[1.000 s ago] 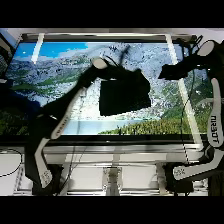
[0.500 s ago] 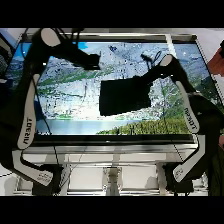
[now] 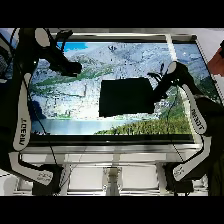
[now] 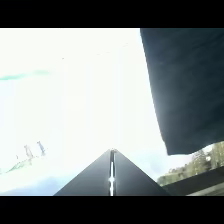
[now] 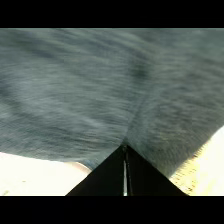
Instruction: Fold the clothes and pants, and hang the long-sleeved shirts on hangers.
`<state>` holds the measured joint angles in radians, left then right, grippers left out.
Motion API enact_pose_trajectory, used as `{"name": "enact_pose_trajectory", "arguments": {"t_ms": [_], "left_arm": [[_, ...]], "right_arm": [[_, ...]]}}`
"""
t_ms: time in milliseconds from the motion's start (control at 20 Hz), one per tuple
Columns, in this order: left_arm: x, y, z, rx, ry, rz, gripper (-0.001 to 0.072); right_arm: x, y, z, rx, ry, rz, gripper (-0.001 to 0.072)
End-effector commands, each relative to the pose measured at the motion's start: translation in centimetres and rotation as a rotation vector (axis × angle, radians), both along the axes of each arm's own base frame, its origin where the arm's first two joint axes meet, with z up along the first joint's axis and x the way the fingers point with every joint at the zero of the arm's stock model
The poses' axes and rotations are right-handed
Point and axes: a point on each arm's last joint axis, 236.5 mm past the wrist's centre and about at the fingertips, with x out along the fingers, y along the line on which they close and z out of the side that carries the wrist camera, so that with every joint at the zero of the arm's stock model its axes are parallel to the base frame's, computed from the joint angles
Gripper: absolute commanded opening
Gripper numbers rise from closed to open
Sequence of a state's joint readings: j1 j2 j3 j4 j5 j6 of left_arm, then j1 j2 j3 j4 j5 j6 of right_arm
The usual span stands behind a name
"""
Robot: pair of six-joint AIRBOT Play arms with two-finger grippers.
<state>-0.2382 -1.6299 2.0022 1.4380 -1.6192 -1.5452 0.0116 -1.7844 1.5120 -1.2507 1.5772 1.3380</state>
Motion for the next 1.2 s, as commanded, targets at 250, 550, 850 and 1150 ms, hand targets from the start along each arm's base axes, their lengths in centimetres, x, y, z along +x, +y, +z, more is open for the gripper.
{"name": "enact_pose_trajectory", "arguments": {"t_ms": [250,550,850,1150], "left_arm": [[-2.5,6.2,-2.9,0.221,0.048,0.077,0.0028],[-11.2,10.7,-8.3,0.182,0.003,0.217,0.0029],[-17.5,11.7,-9.6,0.158,-0.026,0.265,0.0029],[-19.4,12.0,-9.7,0.164,0.009,0.28,0.0029]], "right_arm": [[-0.6,-2.9,-1.6,-0.036,-0.101,0.006,0.0222],[2.9,-3.5,6.3,0.185,-0.36,-0.113,0.0694],[6.9,-1.9,3.0,0.329,-0.368,-0.275,0.0695],[8.1,2.0,-3.0,0.295,-0.298,-0.3,0.0675]]}}
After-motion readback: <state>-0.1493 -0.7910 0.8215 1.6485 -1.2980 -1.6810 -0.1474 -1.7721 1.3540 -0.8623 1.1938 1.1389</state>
